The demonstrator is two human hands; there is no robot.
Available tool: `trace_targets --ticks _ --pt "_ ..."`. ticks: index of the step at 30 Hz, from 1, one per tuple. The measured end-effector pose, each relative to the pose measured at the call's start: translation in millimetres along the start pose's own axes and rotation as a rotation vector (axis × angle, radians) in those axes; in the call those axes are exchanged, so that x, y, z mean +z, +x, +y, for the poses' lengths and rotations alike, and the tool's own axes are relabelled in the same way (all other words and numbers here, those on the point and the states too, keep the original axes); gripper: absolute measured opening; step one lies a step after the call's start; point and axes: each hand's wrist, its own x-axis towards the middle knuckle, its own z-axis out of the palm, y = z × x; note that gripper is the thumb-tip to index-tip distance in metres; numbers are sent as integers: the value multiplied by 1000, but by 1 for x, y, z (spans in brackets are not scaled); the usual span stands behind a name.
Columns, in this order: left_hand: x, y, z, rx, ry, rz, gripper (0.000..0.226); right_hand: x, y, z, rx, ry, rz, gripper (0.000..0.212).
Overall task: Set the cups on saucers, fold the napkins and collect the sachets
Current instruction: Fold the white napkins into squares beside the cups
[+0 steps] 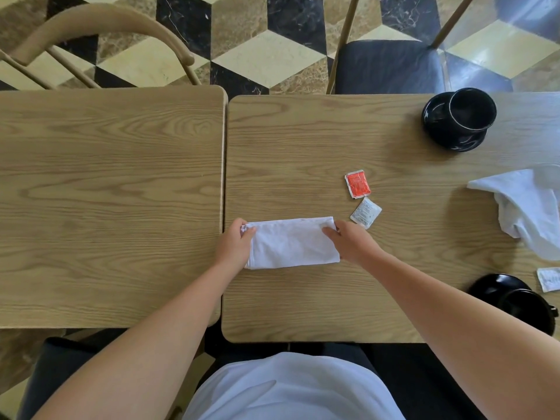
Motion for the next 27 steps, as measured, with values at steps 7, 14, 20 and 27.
trace_targets --ticks 7,14,20,27 --pt "4 10 3 -25 64 122 32 -1 8 -6 29 -11 23 38" --pt "2 -4 6 135 363 324 27 -7 -10 -13 -101 -195 332 30" --pt "39 -50 -20 857 592 191 29 43 -50 -27 -746 -460 347 41" --pt "56 -23 -29 717 714 108 55 83 -25 -29 -715 -410 366 60"
